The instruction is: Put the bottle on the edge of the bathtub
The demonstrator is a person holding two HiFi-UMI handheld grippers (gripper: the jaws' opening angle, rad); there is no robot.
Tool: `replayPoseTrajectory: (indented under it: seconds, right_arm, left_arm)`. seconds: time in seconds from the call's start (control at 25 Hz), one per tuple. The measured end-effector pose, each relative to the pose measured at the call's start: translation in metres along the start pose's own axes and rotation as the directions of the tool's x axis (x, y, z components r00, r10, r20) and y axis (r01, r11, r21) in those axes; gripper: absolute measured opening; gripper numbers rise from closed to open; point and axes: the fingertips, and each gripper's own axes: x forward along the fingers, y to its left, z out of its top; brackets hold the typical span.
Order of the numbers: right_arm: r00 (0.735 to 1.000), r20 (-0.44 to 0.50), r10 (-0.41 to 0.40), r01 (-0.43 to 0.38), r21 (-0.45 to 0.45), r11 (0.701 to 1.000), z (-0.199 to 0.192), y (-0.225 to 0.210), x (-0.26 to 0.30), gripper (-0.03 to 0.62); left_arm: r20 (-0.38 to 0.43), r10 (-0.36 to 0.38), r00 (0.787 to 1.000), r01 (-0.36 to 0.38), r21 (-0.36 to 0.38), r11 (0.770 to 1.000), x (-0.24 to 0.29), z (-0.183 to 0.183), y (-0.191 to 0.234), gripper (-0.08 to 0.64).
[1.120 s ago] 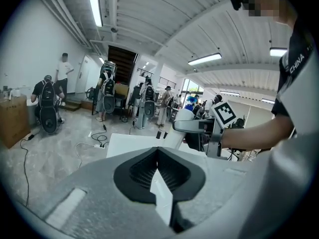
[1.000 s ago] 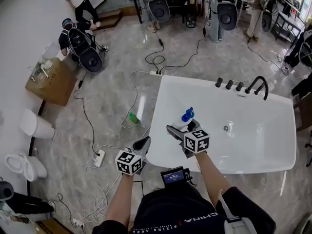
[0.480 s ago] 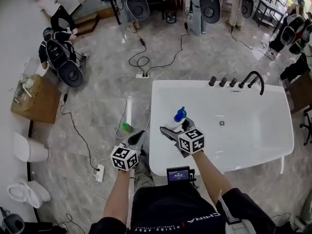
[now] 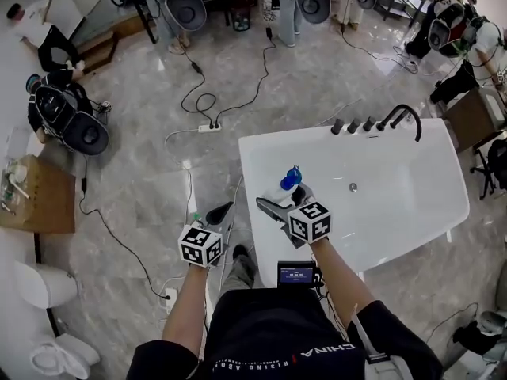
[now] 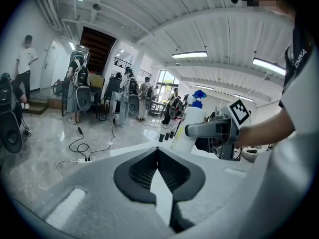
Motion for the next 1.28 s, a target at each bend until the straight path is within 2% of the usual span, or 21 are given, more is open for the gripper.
replayPoseTrajectory:
  seconds: [0.24, 0.36, 0.6, 0.76, 1.08, 1.28]
  right_arm:
    - [1.0, -0.021, 0.013, -0.014, -0.041, 0.999, 0.002, -0.014, -0.016, 0.477]
    - [0.999, -0.029, 0.023, -0.025, -0.052, 0.998, 0.0, -0.026, -0.021, 0.477]
    - [0.998, -0.059, 0.034, -0.036, -0.021, 0.999, -0.006, -0.052, -0.004, 0.477]
    - [0.996, -0.085, 0.035, -0.039, -0.045, 0.998, -0.002, -0.071, 0.044, 0.477]
    - [0.994, -0.111, -0.018, 0.014, -0.036, 0.999, -0.018, -0.133, 0.168, 0.477]
    - [0.989, -0.128, -0.07, 0.064, -0.053, 0.997, -0.039, -0.179, 0.234, 0.477]
  left_arm:
    - [0.015, 0.042, 0.999, -0.042, -0.01, 0.999, 0.013, 0.004, -0.009, 0.009]
    - [0.053, 0.074, 0.996, -0.073, -0.029, 0.997, 0.013, 0.011, -0.014, 0.009]
    - [0.096, 0.168, 0.981, -0.162, -0.066, 0.985, 0.006, 0.015, 0.006, 0.009]
    - [0.117, 0.203, 0.972, -0.193, -0.091, 0.977, 0.026, 0.019, 0.049, 0.009]
    - [0.075, 0.152, 0.985, -0.144, -0.105, 0.984, 0.094, 0.005, 0.123, 0.009]
    - [0.043, 0.135, 0.99, -0.129, -0.118, 0.985, 0.129, -0.008, 0.153, 0.009]
